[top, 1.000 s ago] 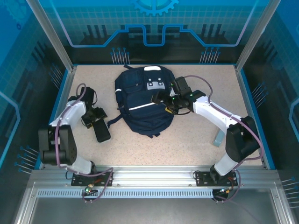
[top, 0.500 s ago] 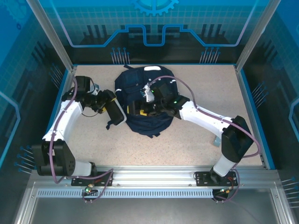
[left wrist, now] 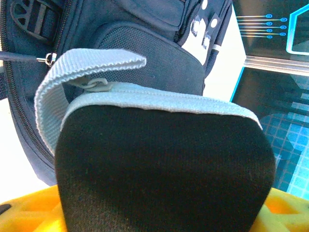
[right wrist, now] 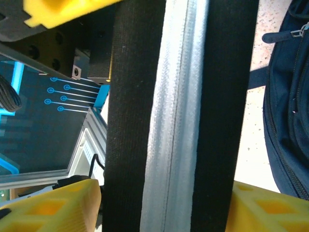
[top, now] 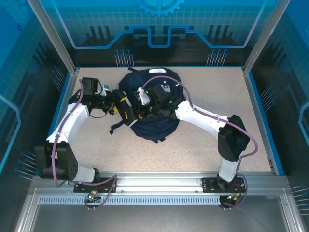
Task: Pack the student bag
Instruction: Pass the book, then open the student bag at the top-center of the table.
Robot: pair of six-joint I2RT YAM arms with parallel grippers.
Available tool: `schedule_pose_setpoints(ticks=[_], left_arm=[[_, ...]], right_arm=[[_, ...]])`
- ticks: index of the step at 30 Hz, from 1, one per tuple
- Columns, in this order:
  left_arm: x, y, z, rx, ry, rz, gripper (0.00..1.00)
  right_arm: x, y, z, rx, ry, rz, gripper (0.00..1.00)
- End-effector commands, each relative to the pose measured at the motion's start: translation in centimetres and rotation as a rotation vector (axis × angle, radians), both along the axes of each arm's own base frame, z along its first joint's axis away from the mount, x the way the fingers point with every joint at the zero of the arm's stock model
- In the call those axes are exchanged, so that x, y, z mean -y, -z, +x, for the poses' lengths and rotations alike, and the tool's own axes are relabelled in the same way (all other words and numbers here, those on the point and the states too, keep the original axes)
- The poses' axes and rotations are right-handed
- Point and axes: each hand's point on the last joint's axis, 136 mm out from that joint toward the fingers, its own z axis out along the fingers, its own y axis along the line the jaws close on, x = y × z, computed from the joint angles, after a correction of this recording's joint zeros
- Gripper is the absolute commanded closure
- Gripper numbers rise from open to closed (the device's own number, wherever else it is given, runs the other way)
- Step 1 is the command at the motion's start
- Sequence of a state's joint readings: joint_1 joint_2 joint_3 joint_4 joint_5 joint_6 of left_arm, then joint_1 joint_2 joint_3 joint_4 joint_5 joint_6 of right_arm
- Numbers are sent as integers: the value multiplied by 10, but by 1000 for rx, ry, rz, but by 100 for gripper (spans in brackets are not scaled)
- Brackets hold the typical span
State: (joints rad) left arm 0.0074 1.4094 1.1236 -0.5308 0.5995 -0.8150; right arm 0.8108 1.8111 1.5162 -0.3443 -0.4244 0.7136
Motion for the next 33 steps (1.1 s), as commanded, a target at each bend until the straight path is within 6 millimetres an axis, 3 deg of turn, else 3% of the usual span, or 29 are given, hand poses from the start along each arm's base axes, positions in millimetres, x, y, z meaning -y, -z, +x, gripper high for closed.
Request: schedule_pose_setpoints(ticks=[1,5,10,17,22,27,33], left_arm=[[8,0,-2,-12,17,-44,33],[7,0,-4,-9,14,-36,18],[3,1,-8,25,37,21,7],[0,2,-17,89,95,210,4],[34,0,-21,188,249,340,3],[79,23,-17,313,502,580,6],[125,50,-10,447,789,766,14]], right_arm=[[-7,-2,-3,-3,-29,-1,43],[-3,3,0,-29,-2,-4,52],[15,2,7,-35,53,4,53],[85,1,27,-25,194,-22,53],[150,-4,37,-20,344,-54,53],[219,1,40,-55,512,-109,52],[263,7,32,-86,616,-152,51]])
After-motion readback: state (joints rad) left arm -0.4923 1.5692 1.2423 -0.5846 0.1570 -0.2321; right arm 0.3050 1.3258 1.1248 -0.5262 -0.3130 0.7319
